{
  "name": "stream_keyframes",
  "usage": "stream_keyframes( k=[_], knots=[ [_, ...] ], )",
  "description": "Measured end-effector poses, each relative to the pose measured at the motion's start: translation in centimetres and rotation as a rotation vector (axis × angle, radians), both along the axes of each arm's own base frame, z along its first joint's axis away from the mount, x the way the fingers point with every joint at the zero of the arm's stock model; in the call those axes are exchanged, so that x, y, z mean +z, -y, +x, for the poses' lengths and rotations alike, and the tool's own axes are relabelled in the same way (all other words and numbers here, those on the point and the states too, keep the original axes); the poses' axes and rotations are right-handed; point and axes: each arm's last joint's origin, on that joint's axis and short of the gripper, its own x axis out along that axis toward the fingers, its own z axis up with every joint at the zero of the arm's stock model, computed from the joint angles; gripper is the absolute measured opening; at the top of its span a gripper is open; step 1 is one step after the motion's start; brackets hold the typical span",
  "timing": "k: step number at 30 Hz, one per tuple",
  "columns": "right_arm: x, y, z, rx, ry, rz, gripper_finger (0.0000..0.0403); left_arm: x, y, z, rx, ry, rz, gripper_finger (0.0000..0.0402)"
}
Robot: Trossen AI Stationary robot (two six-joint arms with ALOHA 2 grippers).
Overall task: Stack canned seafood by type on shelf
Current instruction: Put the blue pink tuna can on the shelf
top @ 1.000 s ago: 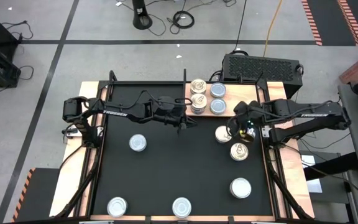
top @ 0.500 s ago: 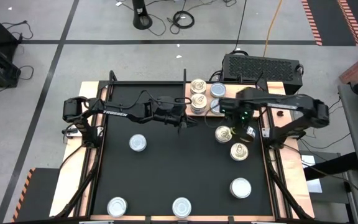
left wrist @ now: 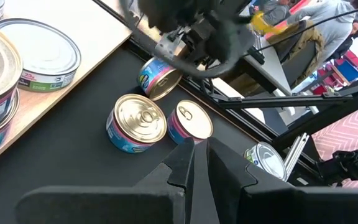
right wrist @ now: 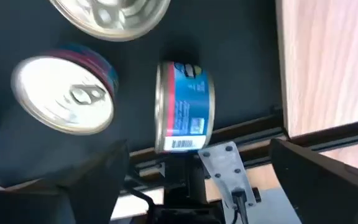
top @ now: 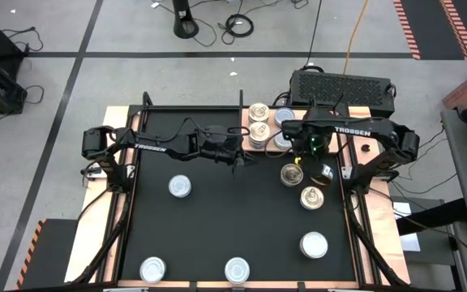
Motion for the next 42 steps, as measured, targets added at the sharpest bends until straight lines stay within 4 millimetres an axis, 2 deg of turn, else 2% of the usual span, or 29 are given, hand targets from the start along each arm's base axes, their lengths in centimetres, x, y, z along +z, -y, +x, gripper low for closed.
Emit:
stream_keyframes(
  k=[7,13,17,21,25,32,38,42],
  knots=[
    [-3.8,-0.3,-1.8,0.010,-0.090,0.055,0.0391,0.0,0.0,0.0,0.003,-0.001,0.000,0.0044],
    [-5.1,-0.6,-2.1,-0.008,-0.085,0.049,0.0391,0.0,-0.1,0.0,0.010,-0.002,0.002,0.0044],
    [-5.3,-0.4,-1.8,-0.027,-0.046,0.025,0.0381,0.0,-0.2,0.0,0.024,-0.003,0.006,0.0044],
    [-5.4,-0.4,-1.7,-0.039,-0.036,0.018,0.0348,0.0,-0.2,0.0,0.025,-0.003,0.006,0.0044],
    [-5.3,-0.5,-1.7,-0.050,-0.031,0.046,0.0293,0.0,-0.2,0.0,0.024,-0.003,0.006,0.0044],
    [-5.3,-0.6,-1.7,-0.086,-0.021,0.080,0.0174,0.0,-0.2,0.0,0.024,-0.003,0.007,0.0044],
    [-4.5,-0.7,-1.9,-0.100,0.029,0.038,0.0170,0.0,-0.2,0.0,0.024,-0.003,0.007,0.0044],
    [-1.8,-1.2,-3.1,-0.132,0.123,-0.036,0.0170,0.0,-0.2,0.0,0.024,-0.003,0.007,0.0044]
  ],
)
